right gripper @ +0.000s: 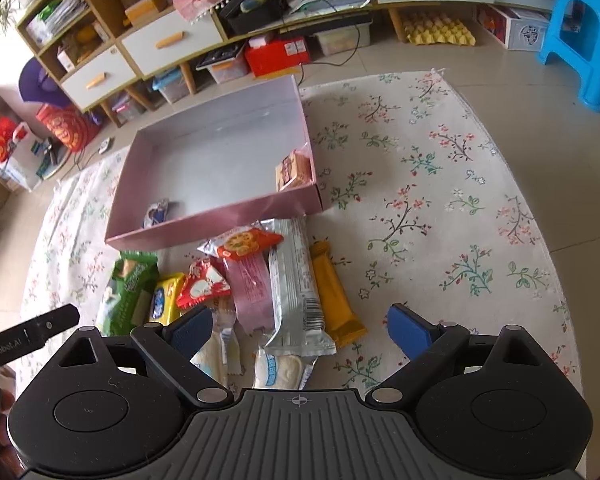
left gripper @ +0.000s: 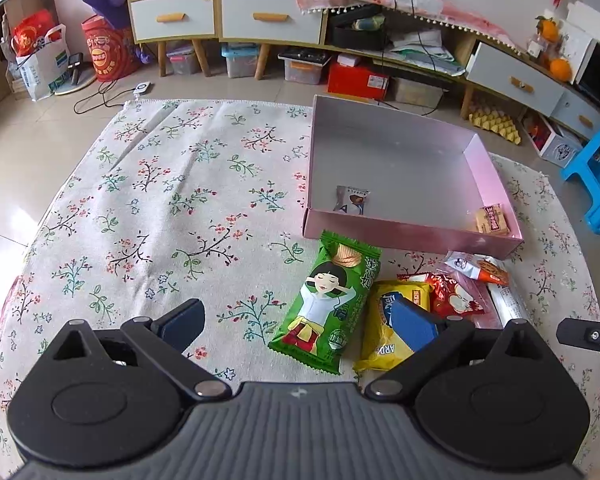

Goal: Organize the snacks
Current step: 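Withdraw both grippers from the box back toward the snack pile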

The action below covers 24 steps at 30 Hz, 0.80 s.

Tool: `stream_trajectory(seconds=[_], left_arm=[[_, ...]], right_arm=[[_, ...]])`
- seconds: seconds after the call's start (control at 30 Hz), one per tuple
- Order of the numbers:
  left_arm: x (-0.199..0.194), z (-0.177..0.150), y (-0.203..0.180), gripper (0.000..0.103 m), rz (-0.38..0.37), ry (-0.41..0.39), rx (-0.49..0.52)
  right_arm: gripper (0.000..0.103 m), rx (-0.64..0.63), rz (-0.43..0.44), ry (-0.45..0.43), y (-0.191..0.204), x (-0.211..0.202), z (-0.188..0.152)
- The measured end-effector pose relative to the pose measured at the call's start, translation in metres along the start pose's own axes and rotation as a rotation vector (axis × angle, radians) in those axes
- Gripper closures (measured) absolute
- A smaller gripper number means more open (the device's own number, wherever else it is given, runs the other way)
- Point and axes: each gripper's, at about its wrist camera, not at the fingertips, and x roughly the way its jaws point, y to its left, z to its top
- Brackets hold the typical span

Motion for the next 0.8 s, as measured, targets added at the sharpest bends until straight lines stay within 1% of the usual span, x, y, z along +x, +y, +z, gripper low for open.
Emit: stream_trajectory(seconds=[0.23,0.27,0.4,0.57,0.67,0.8], left_arm=[[0.0,0.0,-0.004,0.006,0.015,-0.014,0.036],[0.0,-0.001,-0.005,0.008,0.008,-0.009,0.044],[0.002,-0.002,-0.006,0.01,-0.032,0.006,0.049],[0.003,-0.003,-0.011,0.016,-0.031,0.009,0.068],[0.004,-0.004,-0.014,0.018,-0.036,0.011,0.085],[0.002,-0.003,-0.013,0.018,-0.058,0.005,0.082]], right_arm=[[0.007,-0.017,-0.02,-0.008,0.001,0.003,0.001],[0.007,-0.019,-0.023,-0.008,0.001,0.003,0.001],[0.008,-0.027,-0.038,0.001,0.0,0.007,0.001],[0.009,-0.043,-0.06,0.014,0.0,0.015,0.001],[0.01,-0.061,-0.077,0.014,0.002,0.019,0.001],[0.01,-0.092,-0.088,0.004,0.006,0.023,0.002]])
